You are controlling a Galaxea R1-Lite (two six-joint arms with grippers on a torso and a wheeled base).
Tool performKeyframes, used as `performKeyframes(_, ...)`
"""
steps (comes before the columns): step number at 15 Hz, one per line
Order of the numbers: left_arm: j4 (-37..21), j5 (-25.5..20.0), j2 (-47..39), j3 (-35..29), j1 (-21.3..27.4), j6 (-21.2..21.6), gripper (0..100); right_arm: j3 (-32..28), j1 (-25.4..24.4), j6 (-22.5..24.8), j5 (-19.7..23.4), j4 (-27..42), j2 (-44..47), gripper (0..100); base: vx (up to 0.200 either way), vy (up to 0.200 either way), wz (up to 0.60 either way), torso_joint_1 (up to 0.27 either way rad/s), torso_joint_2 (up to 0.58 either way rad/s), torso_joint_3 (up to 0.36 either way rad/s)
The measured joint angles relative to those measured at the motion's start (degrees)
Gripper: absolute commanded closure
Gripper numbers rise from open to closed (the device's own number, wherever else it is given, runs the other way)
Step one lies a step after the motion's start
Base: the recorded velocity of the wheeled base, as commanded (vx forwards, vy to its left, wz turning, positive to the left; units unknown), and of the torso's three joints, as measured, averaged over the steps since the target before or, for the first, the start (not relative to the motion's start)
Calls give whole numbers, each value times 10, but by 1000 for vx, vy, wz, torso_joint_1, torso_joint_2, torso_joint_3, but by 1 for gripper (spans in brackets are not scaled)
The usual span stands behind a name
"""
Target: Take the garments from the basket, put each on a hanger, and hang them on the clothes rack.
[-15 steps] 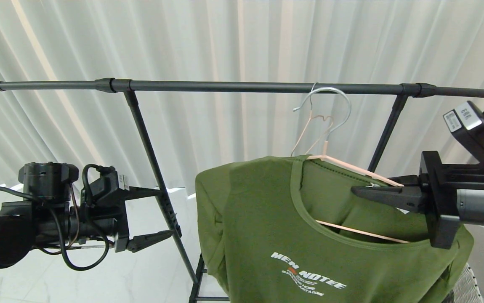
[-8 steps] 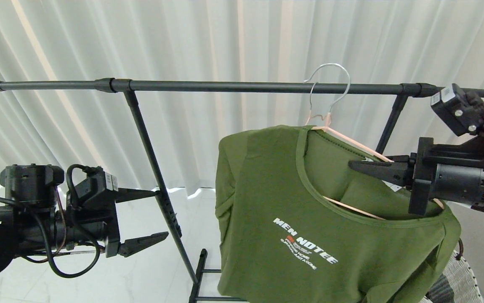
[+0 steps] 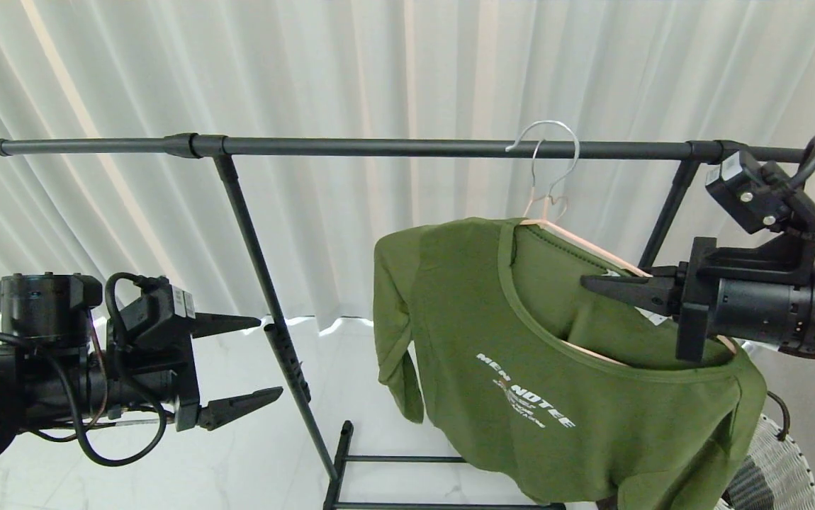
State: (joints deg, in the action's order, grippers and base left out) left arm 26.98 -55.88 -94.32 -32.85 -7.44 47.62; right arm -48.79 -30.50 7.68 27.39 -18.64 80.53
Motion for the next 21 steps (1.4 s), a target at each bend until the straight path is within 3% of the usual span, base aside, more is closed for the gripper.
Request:
performKeyframes(2,0,0,0,0,-1,0,0,-1,0,0,0,-1,5,100,0,200,0,0,0,0)
performKeyframes(8,0,0,-3,0,2,0,0,-25,5,-1,-2,0,26,100,0,0,0,0,0,0)
performKeyframes(17,0,0,-4,-2,2,0,0,-74,23,-18,-39,-1,78,100,0,0,0,0,0,0)
performKeyframes(21,0,0,-7,-3,2,0,0,-104,24,-32,-68,0,108,100,200,0,0,-5,1,5)
